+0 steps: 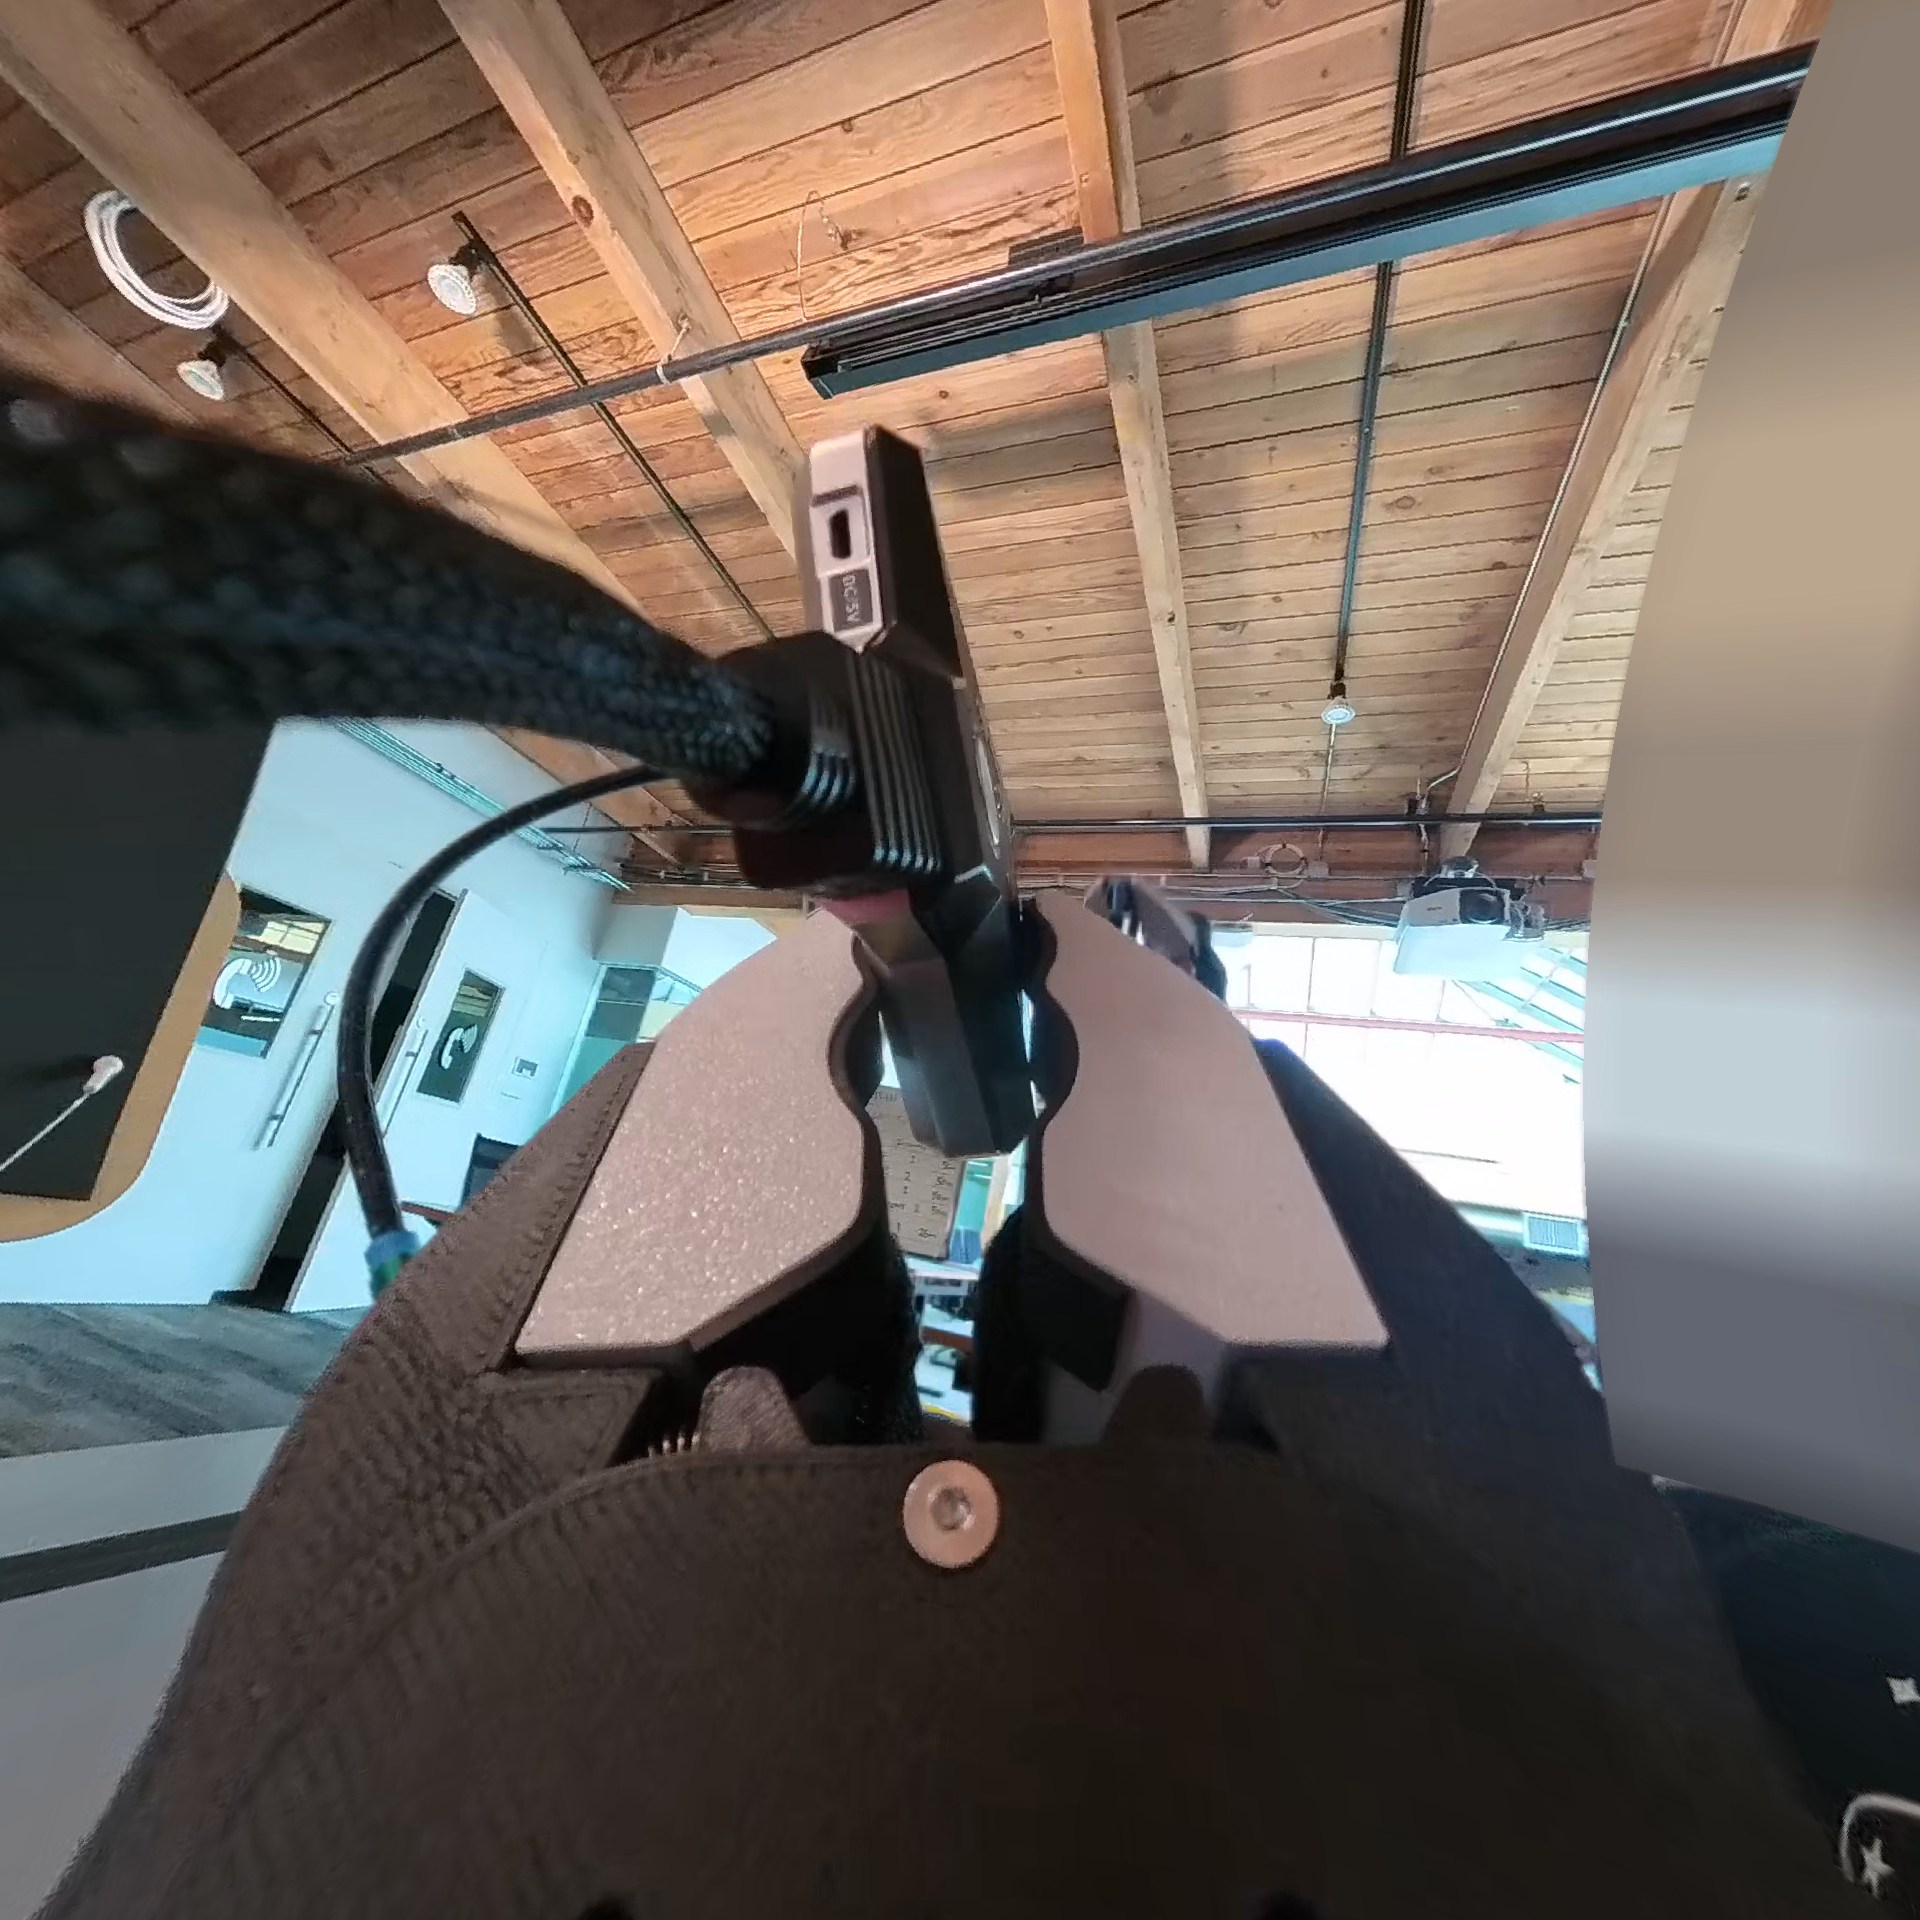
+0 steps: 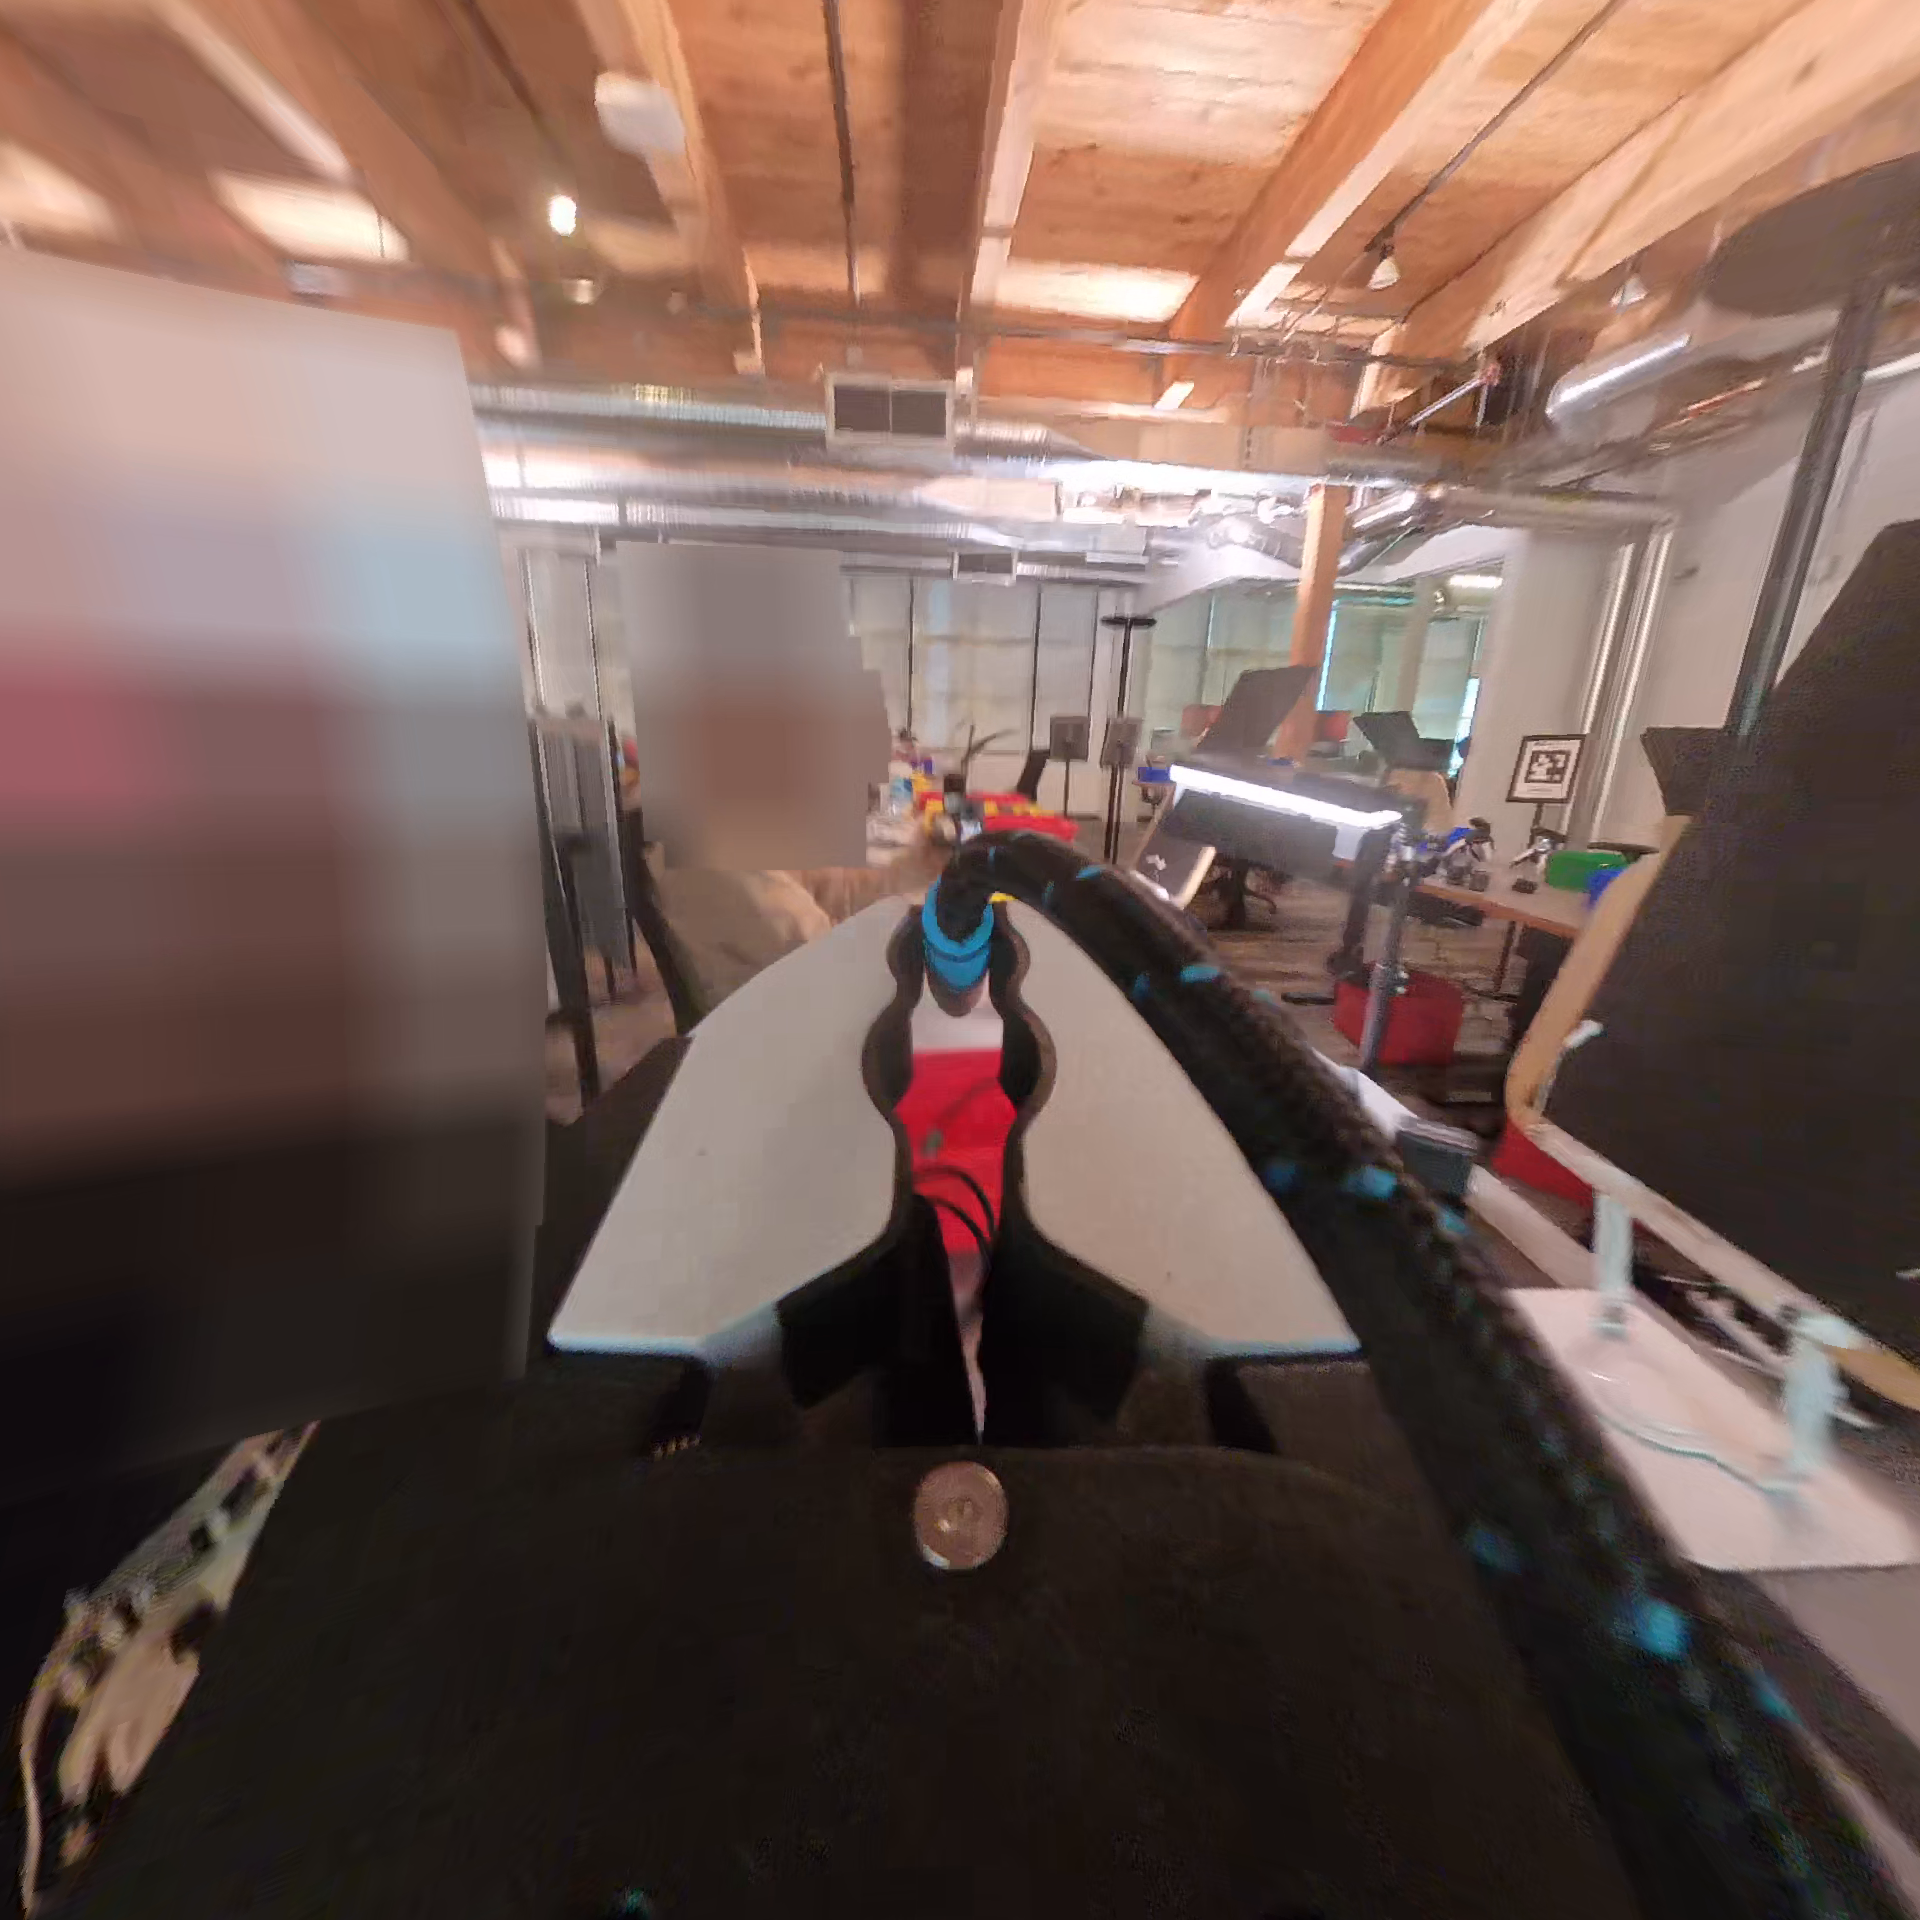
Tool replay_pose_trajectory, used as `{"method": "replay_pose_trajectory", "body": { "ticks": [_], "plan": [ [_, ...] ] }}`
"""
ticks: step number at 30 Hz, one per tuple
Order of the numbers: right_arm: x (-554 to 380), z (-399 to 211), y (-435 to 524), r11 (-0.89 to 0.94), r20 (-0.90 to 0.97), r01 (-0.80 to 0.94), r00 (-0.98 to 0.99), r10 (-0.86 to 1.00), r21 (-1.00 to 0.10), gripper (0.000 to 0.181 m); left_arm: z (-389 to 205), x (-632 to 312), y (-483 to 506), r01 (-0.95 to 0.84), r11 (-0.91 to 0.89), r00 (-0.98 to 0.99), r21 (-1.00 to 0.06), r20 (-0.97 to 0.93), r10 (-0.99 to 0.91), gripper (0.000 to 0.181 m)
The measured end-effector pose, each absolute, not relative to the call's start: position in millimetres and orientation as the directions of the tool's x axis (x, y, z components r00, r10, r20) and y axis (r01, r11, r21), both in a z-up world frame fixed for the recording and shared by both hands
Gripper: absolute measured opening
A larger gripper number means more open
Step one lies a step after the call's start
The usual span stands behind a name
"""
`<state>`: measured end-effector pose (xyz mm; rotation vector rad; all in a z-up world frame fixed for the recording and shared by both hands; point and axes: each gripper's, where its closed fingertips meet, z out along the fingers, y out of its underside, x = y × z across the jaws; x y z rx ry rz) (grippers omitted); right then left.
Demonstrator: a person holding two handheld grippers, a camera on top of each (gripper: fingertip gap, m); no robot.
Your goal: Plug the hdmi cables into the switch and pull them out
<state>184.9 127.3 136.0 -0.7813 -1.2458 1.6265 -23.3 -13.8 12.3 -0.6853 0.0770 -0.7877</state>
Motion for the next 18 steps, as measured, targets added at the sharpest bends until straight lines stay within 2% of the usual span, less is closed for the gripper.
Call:
{"method": "replay_pose_trajectory", "body": {
  "ticks": [1, 4, 10, 14, 18],
  "plan": [
    [190, 125, 134, -0.028, 0.080, -0.271, -0.380, 0.922, -0.962, 0.014, 13, -25, -14, 0.626, 0.505, 0.717, -0.593, 0.184, -0.672, 0.023],
    [199, 93, 164, -0.044, 0.043, -0.270, -0.306, 0.951, -0.962, 0.014, 15, -29, -15, 0.624, 0.518, 0.723, -0.585, 0.183, -0.666, 0.023],
    [213, 7, 214, -0.257, -0.236, -0.230, -0.113, 0.965, -0.939, 0.014, 15, -31, -15, 0.612, 0.531, 0.737, -0.585, 0.179, -0.652, 0.023],
    [225, -79, 244, -0.394, -0.393, -0.048, 0.233, 0.889, -0.918, 0.013, 12, -30, -12, 0.610, 0.522, 0.737, -0.596, 0.183, -0.651, 0.023],
    [244, -149, 235, -0.492, -0.394, 0.177, 0.403, 0.826, -0.852, 0.014, 9, -29, -9, 0.612, 0.514, 0.734, -0.601, 0.190, -0.652, 0.023]
  ]
}}
